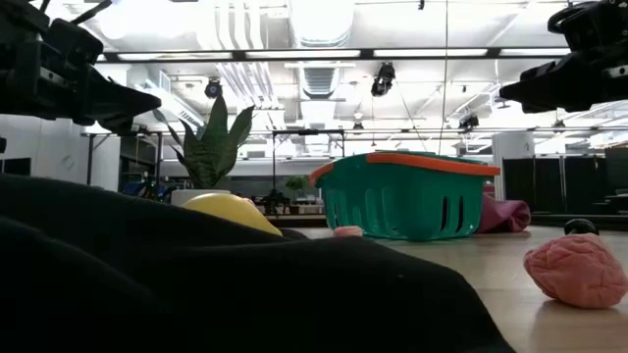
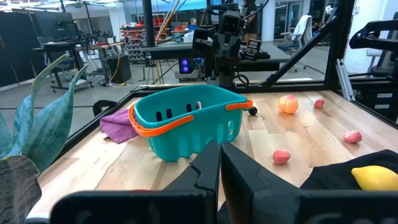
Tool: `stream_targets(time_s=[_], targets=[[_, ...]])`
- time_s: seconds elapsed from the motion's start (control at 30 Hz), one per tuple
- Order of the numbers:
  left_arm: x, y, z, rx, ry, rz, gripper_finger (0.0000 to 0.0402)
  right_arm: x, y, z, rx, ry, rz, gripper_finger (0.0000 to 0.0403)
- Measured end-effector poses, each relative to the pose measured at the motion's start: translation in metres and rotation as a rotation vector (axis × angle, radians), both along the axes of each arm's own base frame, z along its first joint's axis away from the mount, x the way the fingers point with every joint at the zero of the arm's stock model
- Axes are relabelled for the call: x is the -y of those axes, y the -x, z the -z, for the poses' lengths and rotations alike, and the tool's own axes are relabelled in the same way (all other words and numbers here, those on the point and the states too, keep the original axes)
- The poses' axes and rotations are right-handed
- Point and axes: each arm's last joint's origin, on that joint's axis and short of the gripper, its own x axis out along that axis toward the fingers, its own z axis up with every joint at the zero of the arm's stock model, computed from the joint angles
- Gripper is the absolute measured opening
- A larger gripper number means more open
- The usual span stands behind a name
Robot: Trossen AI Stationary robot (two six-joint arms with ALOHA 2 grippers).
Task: Pick and placing Produce into tupperware
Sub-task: Put the cherry into the green basket
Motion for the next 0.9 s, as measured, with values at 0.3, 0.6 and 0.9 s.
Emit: stream_targets(time_s=[0.3,0.6,0.9], targets=[[0.0,0.0,0.0,0.0,0.0,0.0,0.0,0.0,0.0,-0.001,0.018,-0.091,0.007,0.0009],[-0.001,0.0,-0.001,0.014,-0.002,-0.024,0.0,0.0,0.0,-0.02,0.225,-0.265,0.0,0.0012],[-0.003,0.0,-0.007,0.072,-0.003,-0.095,0.002,-0.006,-0.003,-0.039,0.206,-0.301,-0.177,0.0129]])
